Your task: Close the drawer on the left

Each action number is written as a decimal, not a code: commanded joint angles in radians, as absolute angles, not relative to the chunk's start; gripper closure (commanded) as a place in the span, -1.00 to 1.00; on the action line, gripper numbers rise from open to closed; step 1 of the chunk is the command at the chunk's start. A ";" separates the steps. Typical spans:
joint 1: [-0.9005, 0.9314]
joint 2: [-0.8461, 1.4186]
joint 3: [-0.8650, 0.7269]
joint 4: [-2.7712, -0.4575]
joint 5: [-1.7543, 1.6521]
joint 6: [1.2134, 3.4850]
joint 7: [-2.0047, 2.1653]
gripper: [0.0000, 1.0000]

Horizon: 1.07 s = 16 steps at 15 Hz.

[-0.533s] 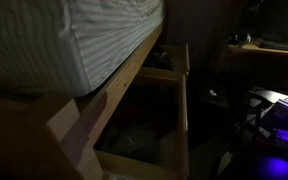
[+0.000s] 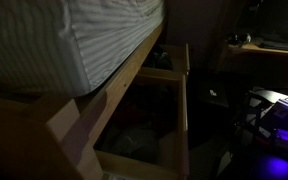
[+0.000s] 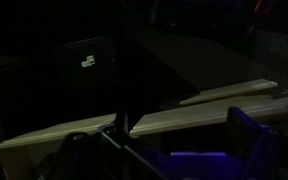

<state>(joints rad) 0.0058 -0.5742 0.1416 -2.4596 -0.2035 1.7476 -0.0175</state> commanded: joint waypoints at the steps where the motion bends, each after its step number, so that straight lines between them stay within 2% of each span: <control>1: 0.032 -0.571 0.120 -2.457 -0.214 1.743 -0.006 -1.00; 6: 0.040 -0.504 0.092 -2.476 -0.167 1.749 -0.037 -1.00; 9: 0.060 -0.359 0.080 -2.527 -0.086 1.822 -0.027 -1.00; 12: 0.078 -0.145 0.102 -2.442 -0.012 1.784 0.004 -1.00; 13: 0.070 -0.278 0.091 -2.518 -0.046 1.811 -0.013 -1.00; 16: 0.082 -0.148 0.097 -2.466 -0.028 1.809 -0.002 -1.00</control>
<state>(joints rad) 0.0778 -0.1468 0.1015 -2.4664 -0.0278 1.8111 -0.0032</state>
